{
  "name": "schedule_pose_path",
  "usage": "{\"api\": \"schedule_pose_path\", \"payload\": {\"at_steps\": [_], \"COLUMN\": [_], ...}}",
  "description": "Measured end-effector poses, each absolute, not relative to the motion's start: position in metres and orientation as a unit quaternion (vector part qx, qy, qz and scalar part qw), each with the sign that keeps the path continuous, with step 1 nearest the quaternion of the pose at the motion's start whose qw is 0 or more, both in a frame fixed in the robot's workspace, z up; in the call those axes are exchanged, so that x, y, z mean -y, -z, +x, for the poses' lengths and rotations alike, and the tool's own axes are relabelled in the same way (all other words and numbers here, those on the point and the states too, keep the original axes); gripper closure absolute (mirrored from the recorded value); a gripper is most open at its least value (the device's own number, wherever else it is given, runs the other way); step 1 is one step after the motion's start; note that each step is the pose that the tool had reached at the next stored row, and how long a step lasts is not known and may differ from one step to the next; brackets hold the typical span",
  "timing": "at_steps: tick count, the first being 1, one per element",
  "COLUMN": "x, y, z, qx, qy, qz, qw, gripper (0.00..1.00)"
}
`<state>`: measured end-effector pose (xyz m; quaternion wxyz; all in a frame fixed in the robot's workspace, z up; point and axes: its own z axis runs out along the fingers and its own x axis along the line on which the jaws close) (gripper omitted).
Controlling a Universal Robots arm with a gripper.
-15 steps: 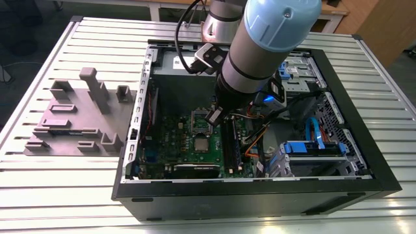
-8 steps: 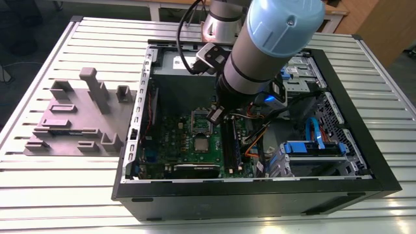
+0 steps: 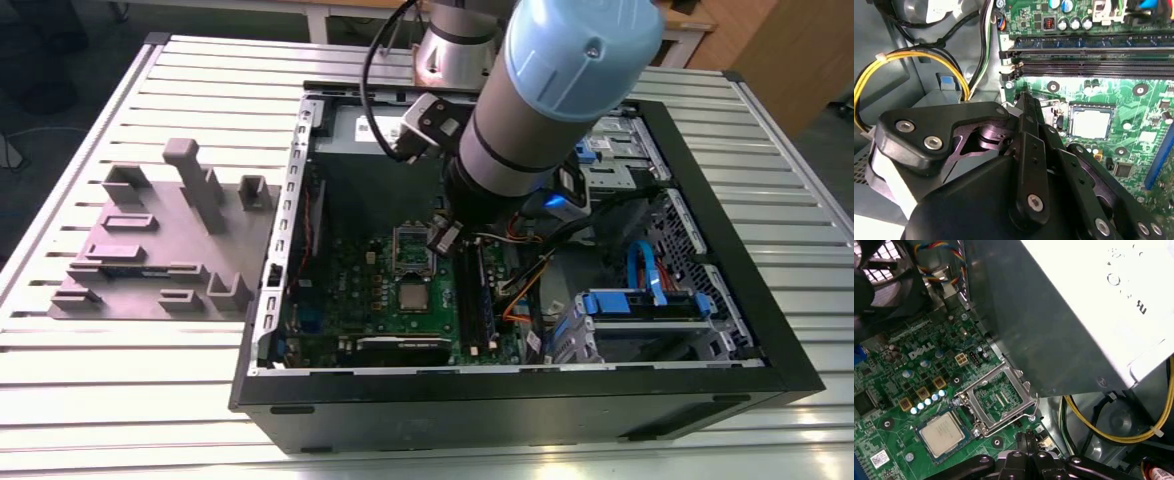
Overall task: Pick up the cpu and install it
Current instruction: 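Close the cpu cover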
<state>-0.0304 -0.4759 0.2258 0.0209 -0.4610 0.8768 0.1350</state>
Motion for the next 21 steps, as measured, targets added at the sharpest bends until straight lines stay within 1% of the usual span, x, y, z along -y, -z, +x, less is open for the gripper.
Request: {"api": "schedule_pose_path", "payload": {"at_steps": [21], "x": [0.459], "y": [-0.213], "z": [-0.026], "qx": [-0.876], "qy": [-0.137], "qz": [-0.461], "qw": [0.022], "gripper": [0.90]}}
